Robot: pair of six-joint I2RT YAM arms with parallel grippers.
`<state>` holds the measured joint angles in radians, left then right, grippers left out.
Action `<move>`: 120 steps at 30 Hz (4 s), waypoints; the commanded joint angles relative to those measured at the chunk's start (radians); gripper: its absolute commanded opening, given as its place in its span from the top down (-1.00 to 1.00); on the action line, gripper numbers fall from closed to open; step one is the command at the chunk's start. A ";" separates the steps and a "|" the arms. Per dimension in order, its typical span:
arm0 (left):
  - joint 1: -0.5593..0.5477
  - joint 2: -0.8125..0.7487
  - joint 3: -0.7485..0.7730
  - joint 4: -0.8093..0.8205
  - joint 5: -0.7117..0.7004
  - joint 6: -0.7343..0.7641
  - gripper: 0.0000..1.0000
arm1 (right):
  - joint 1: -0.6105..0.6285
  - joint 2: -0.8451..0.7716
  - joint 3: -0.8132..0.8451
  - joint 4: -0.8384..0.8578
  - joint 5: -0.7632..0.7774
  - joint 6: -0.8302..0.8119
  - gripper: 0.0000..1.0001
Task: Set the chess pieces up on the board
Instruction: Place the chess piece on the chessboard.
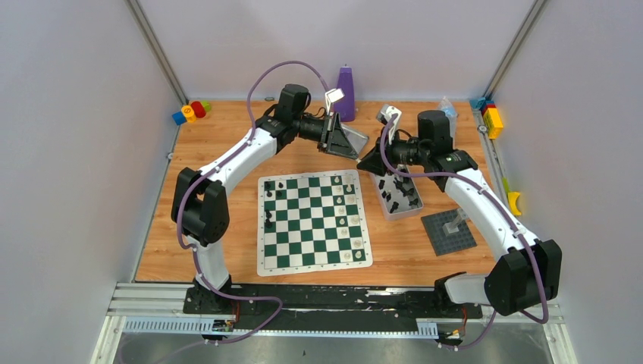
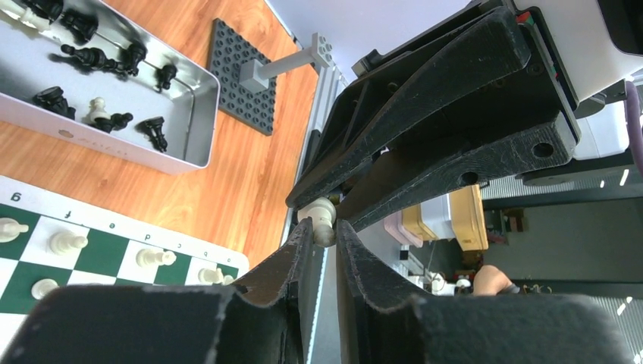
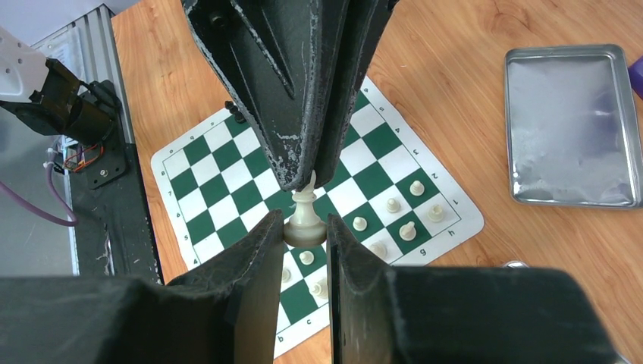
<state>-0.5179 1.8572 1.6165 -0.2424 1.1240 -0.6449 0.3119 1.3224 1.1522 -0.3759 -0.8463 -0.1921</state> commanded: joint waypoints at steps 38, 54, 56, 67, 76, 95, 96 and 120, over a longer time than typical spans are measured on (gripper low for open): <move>-0.330 -0.146 -0.211 -0.208 -0.655 0.876 0.95 | -0.361 -0.093 -0.106 0.069 0.182 0.080 -0.15; -0.479 -0.042 -0.224 -0.213 -0.797 0.953 0.94 | -0.364 -0.088 -0.129 0.072 0.178 0.053 -0.15; -0.487 -0.030 -0.230 -0.213 -0.806 0.958 0.94 | -0.364 -0.085 -0.129 0.071 0.172 0.050 -0.14; -0.495 0.016 -0.259 -0.209 -0.801 0.969 0.93 | -0.364 -0.077 -0.132 0.071 0.161 0.042 -0.14; -0.499 0.027 -0.276 -0.206 -0.793 0.968 0.91 | -0.364 -0.074 -0.132 0.068 0.152 0.042 -0.14; -0.497 0.052 -0.274 -0.212 -0.791 0.973 0.83 | -0.364 -0.070 -0.132 0.061 0.142 0.040 -0.14; -0.498 0.053 -0.272 -0.213 -0.791 0.972 0.82 | -0.364 -0.069 -0.132 0.061 0.142 0.040 -0.14; -0.491 0.009 -0.236 -0.225 -0.849 0.958 0.28 | -0.364 -0.056 -0.132 0.057 0.145 0.039 -0.14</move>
<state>-1.0077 1.9163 1.3434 -0.4767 0.2939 0.3012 -0.0536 1.2572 1.0275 -0.3397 -0.6827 -0.1398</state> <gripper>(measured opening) 0.334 0.571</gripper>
